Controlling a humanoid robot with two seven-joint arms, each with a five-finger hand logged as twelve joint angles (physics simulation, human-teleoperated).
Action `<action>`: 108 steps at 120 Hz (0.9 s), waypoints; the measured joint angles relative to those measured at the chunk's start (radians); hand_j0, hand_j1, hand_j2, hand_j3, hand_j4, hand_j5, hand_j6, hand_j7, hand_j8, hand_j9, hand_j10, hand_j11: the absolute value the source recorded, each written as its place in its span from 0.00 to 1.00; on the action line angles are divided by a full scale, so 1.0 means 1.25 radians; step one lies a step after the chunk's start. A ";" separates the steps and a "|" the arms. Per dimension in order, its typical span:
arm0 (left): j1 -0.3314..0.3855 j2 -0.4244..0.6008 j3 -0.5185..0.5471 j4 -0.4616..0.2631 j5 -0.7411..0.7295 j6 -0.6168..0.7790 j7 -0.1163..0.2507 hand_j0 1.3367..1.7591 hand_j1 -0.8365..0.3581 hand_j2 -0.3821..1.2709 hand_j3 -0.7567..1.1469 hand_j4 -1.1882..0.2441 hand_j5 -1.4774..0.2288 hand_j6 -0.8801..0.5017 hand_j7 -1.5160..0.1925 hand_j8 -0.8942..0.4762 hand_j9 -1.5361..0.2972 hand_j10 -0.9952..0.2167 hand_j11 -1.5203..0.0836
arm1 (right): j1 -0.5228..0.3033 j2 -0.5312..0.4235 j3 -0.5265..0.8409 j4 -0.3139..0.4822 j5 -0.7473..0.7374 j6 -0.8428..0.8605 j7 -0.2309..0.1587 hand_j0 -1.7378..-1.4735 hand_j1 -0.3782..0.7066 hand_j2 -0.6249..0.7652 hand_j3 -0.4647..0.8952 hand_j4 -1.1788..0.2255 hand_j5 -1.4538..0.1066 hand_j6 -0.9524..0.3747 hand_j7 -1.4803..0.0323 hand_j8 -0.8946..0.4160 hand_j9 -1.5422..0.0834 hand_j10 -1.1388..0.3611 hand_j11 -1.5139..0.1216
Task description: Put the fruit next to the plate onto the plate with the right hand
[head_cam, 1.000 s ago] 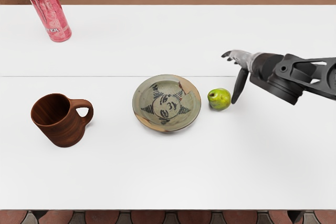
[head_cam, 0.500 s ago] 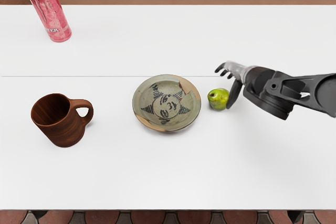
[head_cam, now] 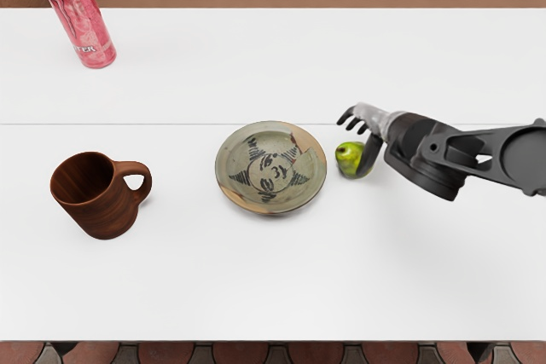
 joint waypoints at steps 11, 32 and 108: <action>0.000 0.000 0.000 0.000 0.000 0.000 0.000 0.76 0.99 0.23 0.40 0.83 0.87 0.64 0.89 0.65 0.84 0.82 0.95 | -0.003 0.000 0.000 0.002 0.000 0.000 0.000 0.30 0.36 0.41 0.34 0.63 0.69 0.49 0.72 0.46 0.71 0.56 0.69; 0.000 0.000 0.000 0.000 0.000 0.000 0.000 0.76 0.99 0.23 0.40 0.83 0.87 0.64 0.89 0.65 0.84 0.82 0.95 | -0.008 0.005 -0.001 0.007 0.000 -0.001 0.000 0.30 0.37 0.41 0.34 0.62 0.67 0.48 0.71 0.45 0.70 0.55 0.68; 0.000 0.000 0.000 0.000 0.000 0.000 0.000 0.76 0.99 0.23 0.40 0.83 0.87 0.64 0.89 0.65 0.84 0.82 0.95 | -0.028 -0.003 -0.001 0.006 -0.009 -0.003 0.000 0.30 0.44 0.40 0.34 0.58 0.62 0.44 0.66 0.40 0.65 0.51 0.63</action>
